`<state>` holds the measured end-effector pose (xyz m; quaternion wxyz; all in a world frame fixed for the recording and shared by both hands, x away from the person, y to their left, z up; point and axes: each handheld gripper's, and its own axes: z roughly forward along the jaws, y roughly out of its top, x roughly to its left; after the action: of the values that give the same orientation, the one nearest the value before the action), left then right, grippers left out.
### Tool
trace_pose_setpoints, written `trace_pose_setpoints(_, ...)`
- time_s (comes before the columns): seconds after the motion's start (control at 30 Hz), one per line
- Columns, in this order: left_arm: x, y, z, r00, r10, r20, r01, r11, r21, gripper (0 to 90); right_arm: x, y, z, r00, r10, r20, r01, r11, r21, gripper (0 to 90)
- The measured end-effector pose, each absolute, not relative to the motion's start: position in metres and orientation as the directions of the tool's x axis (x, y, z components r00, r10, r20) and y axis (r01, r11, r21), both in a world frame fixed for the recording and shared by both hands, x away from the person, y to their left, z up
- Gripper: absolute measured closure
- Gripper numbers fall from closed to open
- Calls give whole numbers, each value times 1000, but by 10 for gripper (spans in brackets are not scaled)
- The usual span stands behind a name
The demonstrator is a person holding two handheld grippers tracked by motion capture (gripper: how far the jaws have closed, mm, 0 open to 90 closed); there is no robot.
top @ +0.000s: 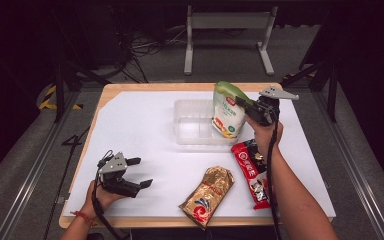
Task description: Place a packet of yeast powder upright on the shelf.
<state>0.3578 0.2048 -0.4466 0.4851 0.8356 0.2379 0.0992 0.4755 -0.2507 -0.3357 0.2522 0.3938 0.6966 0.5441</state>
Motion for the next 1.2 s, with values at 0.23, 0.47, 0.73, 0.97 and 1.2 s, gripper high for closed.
trace_pose_setpoints(0.23,358,205,-447,868,492,-63,298,-415,860,114,475,-251,-336,-573,816,75,273,104,956,886)
trace_pose_setpoints(0.47,358,206,-447,867,493,-65,300,-414,859,114,474,-246,-335,-576,816,59,267,119,956,885)
trace_pose_setpoints(0.73,358,205,-447,869,491,-68,302,-416,858,113,474,-249,-336,-565,822,68,273,108,956,878)
trace_pose_setpoints(0.97,358,205,-447,870,489,-68,302,-419,856,114,473,-251,-334,-556,829,64,269,106,957,829)
trace_pose_setpoints(1.2,358,204,-447,872,485,-66,300,-423,855,114,473,-251,-334,-560,827,59,276,119,954,833)
